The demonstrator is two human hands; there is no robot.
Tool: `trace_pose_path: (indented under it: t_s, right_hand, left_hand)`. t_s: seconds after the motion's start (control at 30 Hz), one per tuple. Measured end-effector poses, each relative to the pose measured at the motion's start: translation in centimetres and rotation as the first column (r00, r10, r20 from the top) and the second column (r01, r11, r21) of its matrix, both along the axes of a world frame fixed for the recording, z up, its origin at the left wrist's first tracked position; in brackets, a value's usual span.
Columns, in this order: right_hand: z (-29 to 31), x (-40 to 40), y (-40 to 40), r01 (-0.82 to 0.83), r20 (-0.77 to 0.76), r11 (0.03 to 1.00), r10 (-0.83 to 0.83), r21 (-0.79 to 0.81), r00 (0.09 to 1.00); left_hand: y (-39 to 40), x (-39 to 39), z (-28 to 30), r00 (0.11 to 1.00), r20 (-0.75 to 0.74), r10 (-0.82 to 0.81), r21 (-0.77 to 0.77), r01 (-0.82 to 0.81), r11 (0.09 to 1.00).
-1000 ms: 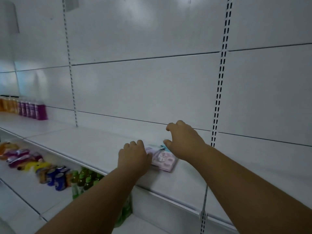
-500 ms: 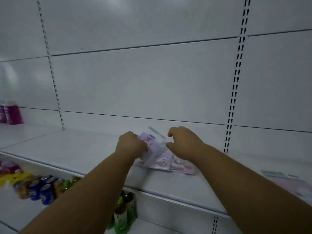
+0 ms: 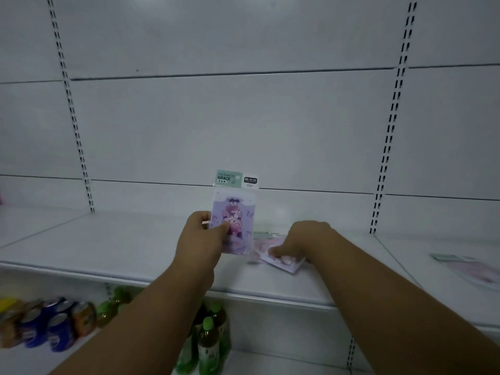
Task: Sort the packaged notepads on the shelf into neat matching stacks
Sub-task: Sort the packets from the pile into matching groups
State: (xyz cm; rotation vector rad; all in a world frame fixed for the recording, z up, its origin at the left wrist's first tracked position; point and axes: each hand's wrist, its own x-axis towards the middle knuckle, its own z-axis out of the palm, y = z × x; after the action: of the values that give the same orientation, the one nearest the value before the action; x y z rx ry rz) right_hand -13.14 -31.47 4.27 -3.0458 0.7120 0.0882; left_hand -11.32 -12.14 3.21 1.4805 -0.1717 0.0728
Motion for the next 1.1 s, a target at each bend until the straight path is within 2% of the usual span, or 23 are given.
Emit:
trace_pose_path:
  t_s: [0.07,0.2,0.3,0.4,0.47,0.6,0.67,0.73,0.8,0.97,1.1]
  right_hand:
    - [-0.1,0.1,0.3,0.025,-0.007,1.000,-0.025,0.019,1.000]
    - [-0.2,-0.3,0.8,0.035,0.151,0.998,-0.042,0.052,0.988]
    - [-0.4,-0.6,1.6,0.019,0.246,0.988,-0.056,0.153,0.968]
    - [-0.7,-0.7,1.9,0.023,0.273,0.983,-0.073,0.184,0.959]
    - [-1.1,-0.8,1.9,-0.001,0.341,0.961,-0.096,0.275,0.935]
    - [-1.3,-1.2,1.7,-0.190,0.614,0.824,-0.224,0.534,0.757]
    - [-0.7,-2.0,1.6,-0.266,0.691,0.780,-0.275,0.567,0.669]
    - [0.1,-3.3,1.0,-0.291,0.744,0.785,-0.295,0.547,0.600]
    - [1.1,-5.1,0.2,-0.321,0.758,0.750,-0.348,0.578,0.551]
    - [2.7,-9.9,-4.0,-0.383,0.700,0.589,-0.546,0.712,0.461]
    - [3.1,-15.0,-9.1,-0.336,0.680,0.593,-0.601,0.732,0.420]
  left_hand:
    - [0.4,-0.1,-0.3,1.000,0.011,-0.029,0.017,0.028,0.999]
    - [0.9,0.0,-0.7,0.999,0.015,-0.050,0.012,0.049,0.999]
    - [0.9,-0.1,-0.7,0.998,0.000,-0.060,-0.011,0.060,0.998]
    - [0.8,-0.3,-0.6,0.997,0.003,-0.078,-0.005,0.078,0.997]
    - [0.8,-0.4,-0.6,0.996,0.011,-0.089,-0.012,0.089,0.996]
    - [0.8,-0.7,-0.7,0.994,0.009,-0.105,-0.018,0.105,0.994]
    - [0.5,-1.0,-0.8,0.992,0.002,-0.128,-0.046,0.128,0.991]
    - [-0.2,-1.6,-0.5,0.985,-0.002,-0.171,-0.088,0.170,0.982]
    - [-1.2,-2.2,0.0,0.975,0.017,-0.223,-0.112,0.223,0.968]
    - [-6.0,-4.9,1.0,0.942,0.046,-0.333,-0.144,0.336,0.931]
    - [-11.8,-7.9,1.2,0.907,0.035,-0.420,-0.207,0.418,0.885]
